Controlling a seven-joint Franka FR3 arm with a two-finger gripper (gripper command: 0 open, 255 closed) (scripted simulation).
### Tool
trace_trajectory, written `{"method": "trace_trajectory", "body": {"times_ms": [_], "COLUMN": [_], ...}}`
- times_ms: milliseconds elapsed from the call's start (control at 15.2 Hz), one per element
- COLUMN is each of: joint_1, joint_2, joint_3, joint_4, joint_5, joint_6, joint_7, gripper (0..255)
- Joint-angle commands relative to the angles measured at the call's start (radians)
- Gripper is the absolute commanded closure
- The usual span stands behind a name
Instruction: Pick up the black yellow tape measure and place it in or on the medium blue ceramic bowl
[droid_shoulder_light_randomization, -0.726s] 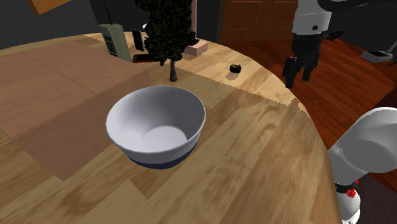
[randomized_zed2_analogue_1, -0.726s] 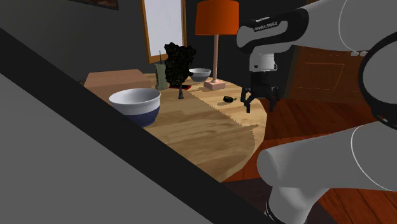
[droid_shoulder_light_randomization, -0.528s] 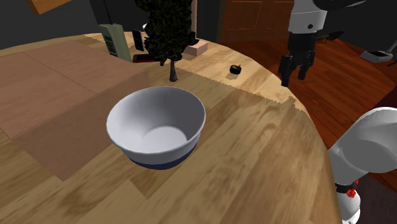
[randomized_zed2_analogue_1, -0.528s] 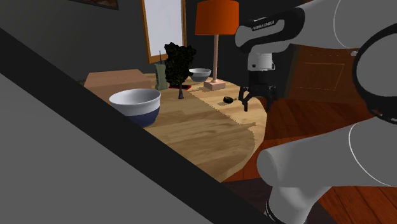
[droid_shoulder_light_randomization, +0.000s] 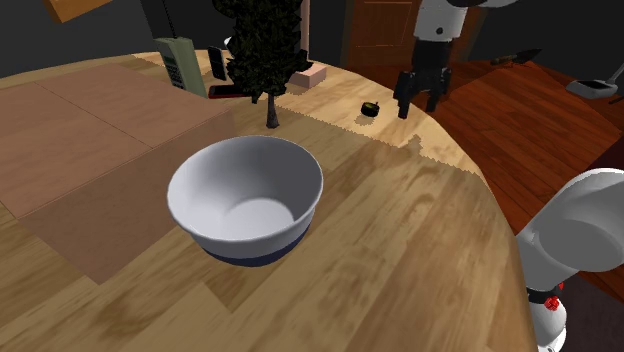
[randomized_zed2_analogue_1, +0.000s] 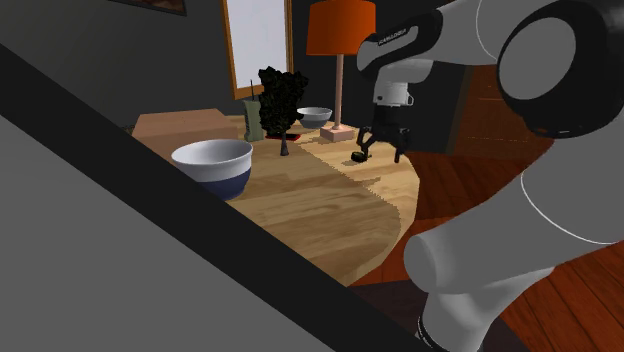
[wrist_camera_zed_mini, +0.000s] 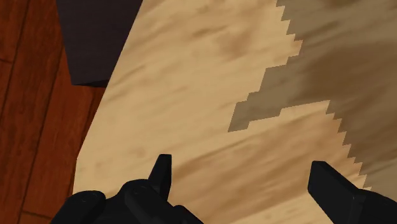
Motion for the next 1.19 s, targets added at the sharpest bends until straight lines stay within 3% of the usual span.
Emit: {"method": "trace_trajectory", "body": {"times_ms": [0, 462, 1122], "joint_1": [0.001, 0.003, 0.009], "joint_2": [0.059, 0.262, 0.267], "joint_3": [0.002, 0.002, 0.011], "joint_4": [0.052, 0.255, 0.160], "joint_5": [0.018, 0.069, 0.076], "joint_6": [0.034, 0.125, 0.226], "joint_7": [0.014, 0.050, 0.047], "gripper": [0, 0, 0]}}
